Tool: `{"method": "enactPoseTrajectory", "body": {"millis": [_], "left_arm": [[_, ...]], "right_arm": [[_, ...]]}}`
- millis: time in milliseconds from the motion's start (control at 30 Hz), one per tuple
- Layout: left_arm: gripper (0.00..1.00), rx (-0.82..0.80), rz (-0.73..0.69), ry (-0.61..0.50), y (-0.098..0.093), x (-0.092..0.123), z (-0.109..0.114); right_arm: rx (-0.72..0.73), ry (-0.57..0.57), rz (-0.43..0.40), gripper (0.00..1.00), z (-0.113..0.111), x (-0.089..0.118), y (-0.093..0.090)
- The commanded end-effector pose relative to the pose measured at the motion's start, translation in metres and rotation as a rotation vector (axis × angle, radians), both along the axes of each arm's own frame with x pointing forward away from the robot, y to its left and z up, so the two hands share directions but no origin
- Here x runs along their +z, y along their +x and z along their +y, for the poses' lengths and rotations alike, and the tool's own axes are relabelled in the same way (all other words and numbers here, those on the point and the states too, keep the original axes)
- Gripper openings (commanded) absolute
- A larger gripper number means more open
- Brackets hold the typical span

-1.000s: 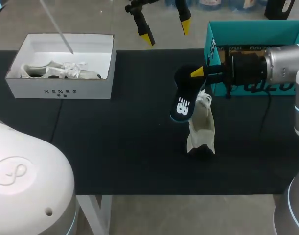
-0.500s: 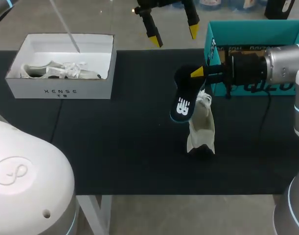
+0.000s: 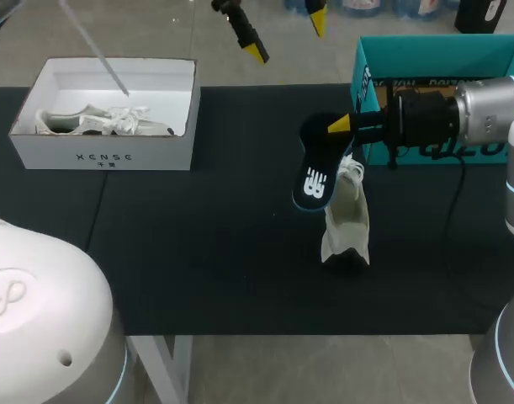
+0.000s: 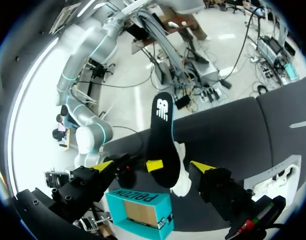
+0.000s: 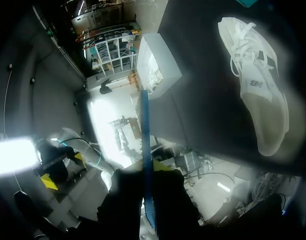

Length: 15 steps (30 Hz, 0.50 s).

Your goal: Take the shoe out of the shoebox, open the shoe tongue, remove and reinsert the insole, then place the shoe into the shoebox

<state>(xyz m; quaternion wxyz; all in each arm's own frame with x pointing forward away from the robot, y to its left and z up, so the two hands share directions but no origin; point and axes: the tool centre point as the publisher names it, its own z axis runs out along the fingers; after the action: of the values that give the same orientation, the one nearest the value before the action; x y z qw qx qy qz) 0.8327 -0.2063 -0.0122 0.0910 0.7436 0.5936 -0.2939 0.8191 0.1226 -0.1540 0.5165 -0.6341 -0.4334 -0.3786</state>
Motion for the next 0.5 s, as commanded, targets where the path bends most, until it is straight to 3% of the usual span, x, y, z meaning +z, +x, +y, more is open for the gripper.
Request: {"method": "enactPoseTrajectory", "body": {"millis": [33, 200, 500], "left_arm": [[1.0, 0.34, 0.117, -0.807, -0.026, -0.033, 0.045], [1.0, 0.408, 0.186, -1.004, -0.034, -0.053, 0.051], [1.0, 0.474, 0.246, -1.17, -0.038, -0.064, 0.049]], "right_arm": [[0.0, -0.003, 0.001, 0.0, 0.0, 0.0, 0.0], [0.0, -0.003, 0.001, 0.0, 0.0, 0.0, 0.0], [0.0, -0.003, 0.001, 0.0, 0.0, 0.0, 0.0]]}}
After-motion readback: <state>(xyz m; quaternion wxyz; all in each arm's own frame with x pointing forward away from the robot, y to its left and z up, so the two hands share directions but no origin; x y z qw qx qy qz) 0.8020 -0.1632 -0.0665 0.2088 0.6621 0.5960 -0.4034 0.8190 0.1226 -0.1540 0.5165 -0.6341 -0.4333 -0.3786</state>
